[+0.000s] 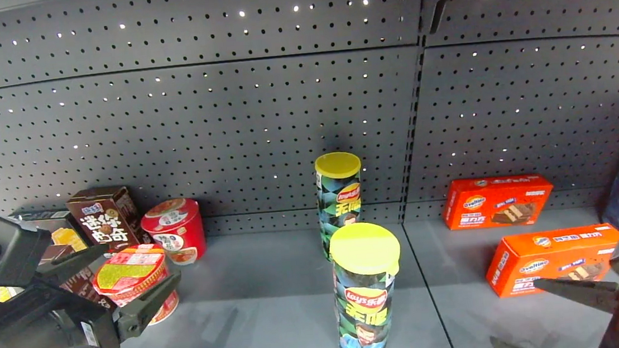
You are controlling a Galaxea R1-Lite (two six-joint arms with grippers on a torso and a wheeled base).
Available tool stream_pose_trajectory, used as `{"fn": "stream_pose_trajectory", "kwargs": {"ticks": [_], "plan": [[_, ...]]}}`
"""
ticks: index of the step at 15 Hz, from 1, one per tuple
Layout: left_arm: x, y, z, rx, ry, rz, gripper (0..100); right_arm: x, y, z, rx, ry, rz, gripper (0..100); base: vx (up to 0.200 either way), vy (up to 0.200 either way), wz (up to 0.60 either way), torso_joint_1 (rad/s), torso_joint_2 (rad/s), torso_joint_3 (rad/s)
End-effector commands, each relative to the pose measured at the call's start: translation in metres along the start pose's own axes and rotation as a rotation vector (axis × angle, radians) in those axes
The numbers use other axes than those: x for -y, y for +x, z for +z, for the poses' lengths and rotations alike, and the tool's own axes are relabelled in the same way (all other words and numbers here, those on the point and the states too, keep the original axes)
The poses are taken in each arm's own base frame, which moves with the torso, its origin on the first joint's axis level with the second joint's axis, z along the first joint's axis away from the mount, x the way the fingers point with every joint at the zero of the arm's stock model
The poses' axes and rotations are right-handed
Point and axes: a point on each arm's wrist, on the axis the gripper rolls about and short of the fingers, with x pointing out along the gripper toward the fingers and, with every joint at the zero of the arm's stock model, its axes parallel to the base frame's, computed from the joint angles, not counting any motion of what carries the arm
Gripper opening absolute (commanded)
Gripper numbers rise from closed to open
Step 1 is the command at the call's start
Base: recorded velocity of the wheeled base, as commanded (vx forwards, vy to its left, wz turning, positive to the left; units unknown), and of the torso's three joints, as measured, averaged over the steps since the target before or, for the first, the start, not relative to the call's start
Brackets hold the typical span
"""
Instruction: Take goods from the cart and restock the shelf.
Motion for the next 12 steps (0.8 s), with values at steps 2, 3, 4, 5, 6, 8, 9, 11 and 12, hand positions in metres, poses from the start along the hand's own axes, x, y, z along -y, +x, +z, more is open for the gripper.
{"fn": "stream_pose_trajectory", "kwargs": {"ticks": [2,3,4,5,6,8,9,11,12], "plan": [[-0.001,-0.001,0.002,0.011,0.001,0.003,100,-0.011,0.027,-0.013,-0.141,-0.053,0.02,100,0.0,0.0,0.0,0.0,0.0,0.0],[0.0,0.0,0.001,0.007,0.001,0.002,100,-0.013,0.03,-0.012,-0.147,-0.06,0.02,100,0.0,0.0,0.0,0.0,0.0,0.0],[0.0,0.001,0.002,0.004,0.002,0.0,100,-0.015,0.038,-0.01,-0.164,-0.066,0.014,100,0.0,0.0,0.0,0.0,0.0,0.0],[-0.001,0.002,0.002,0.004,0.002,0.0,100,-0.016,0.044,-0.008,-0.179,-0.067,0.007,100,0.0,0.0,0.0,0.0,0.0,0.0],[0.0,0.002,0.003,0.003,0.003,-0.001,100,-0.018,0.051,-0.005,-0.189,-0.07,0.003,100,0.0,0.0,0.0,0.0,0.0,0.0],[-0.001,0.004,0.002,-0.004,0.002,-0.001,100,-0.023,0.067,0.001,-0.204,-0.077,-0.007,100,0.0,0.0,0.0,0.0,0.0,0.0],[-0.001,0.004,0.002,-0.002,0.002,-0.002,100,-0.026,0.076,0.004,-0.212,-0.083,-0.017,100,0.0,0.0,0.0,0.0,0.0,0.0],[0.0,0.005,0.001,-0.008,0.002,-0.006,100,-0.031,0.091,0.011,-0.211,-0.082,-0.02,100,0.0,0.0,0.0,0.0,0.0,0.0],[0.0,0.005,0.001,-0.011,0.004,-0.006,100,-0.032,0.094,0.012,-0.214,-0.085,-0.023,100,0.0,0.0,0.0,0.0,0.0,0.0]]}}
